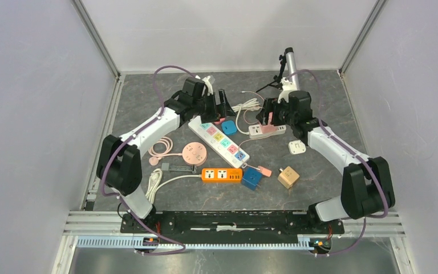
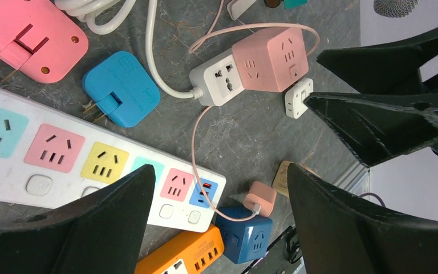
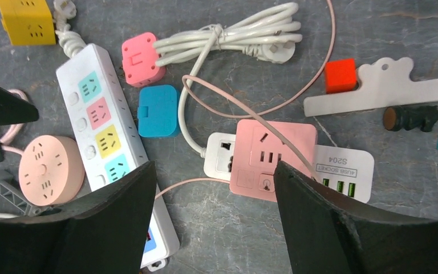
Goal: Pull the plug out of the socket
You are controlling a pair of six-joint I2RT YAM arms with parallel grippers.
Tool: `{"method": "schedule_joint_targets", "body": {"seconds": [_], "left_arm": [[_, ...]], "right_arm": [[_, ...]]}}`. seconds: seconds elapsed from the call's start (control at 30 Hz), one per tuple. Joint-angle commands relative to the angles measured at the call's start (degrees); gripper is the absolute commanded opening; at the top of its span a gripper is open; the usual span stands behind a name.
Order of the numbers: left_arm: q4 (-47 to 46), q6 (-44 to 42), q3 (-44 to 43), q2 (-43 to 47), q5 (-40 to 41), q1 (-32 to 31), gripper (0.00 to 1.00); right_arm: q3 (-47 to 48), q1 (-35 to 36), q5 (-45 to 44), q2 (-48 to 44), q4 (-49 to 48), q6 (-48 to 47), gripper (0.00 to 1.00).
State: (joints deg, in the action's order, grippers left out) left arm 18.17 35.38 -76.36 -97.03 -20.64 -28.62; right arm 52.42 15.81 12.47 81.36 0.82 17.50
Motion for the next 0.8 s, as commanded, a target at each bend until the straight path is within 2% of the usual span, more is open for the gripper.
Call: {"method": "schedule_joint_targets", "body": {"seconds": [0.0, 0.43, 0.67, 0.77], "left_arm": [[0.89, 0.14, -3.02, -0.59, -1.59, -0.06, 0.91], [3.17, 0.19, -6.39, -5.02, -3.44, -0.57, 0.89], [6.70, 0.13, -11.71, -10.12, -3.17, -1.77, 0.88], [8.12, 0.07, -14.67, -12.72, -2.67, -2.52, 0.88]], "right_arm": [[4.29, 0.81, -0.81, 3.14, 2.51, -2.32, 0.80], [8.61, 2.33, -9.72, 8.48, 6.74, -7.42, 0.82], [9.07, 3.82, -12.08, 10.15, 8.36, -8.70, 0.84], [9.79, 4.74, -16.09, 10.66, 10.10, -9.96, 0.85]]}}
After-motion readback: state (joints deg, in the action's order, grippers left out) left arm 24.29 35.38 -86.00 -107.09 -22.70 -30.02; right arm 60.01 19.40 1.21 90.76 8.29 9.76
